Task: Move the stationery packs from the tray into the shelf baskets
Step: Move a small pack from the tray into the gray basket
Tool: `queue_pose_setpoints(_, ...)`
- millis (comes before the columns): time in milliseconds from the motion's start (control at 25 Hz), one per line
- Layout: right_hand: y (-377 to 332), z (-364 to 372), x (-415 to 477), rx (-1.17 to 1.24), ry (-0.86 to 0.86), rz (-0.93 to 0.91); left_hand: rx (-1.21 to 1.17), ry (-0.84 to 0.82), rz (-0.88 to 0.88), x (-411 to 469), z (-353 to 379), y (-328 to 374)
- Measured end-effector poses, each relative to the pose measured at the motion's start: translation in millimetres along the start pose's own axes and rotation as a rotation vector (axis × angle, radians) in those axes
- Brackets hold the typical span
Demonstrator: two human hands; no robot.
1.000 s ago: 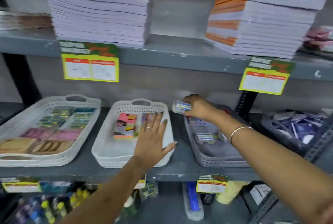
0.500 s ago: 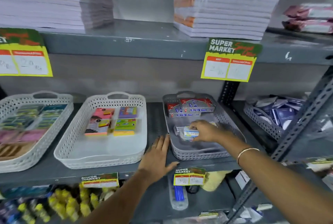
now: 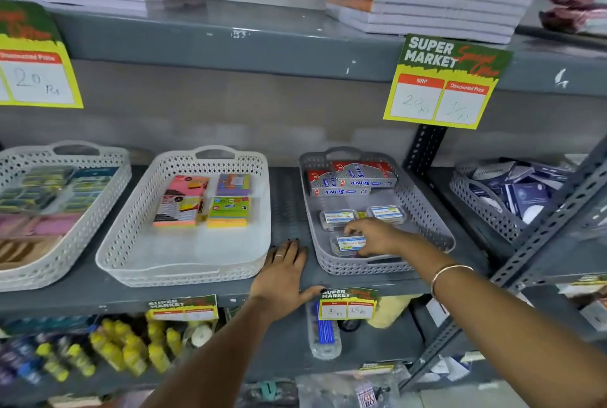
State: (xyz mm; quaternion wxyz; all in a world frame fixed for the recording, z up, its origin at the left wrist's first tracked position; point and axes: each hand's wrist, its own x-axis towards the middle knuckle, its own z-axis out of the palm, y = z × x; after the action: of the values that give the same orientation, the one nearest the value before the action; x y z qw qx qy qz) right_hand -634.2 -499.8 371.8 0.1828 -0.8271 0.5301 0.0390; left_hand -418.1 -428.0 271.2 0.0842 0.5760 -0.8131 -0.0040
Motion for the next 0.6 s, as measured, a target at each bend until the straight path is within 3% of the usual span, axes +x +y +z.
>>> queue_pose_setpoints(400, -5, -4, -3, 0.068, -0.009, 0.05, -0.006, -0.034, -0.012, 0, -1, 0)
queue_pose_setpoints(600, -33, -29, -3, 0.103, 0.204, -0.033, -0.026, -0.017, -0.006, -7, -12, 6)
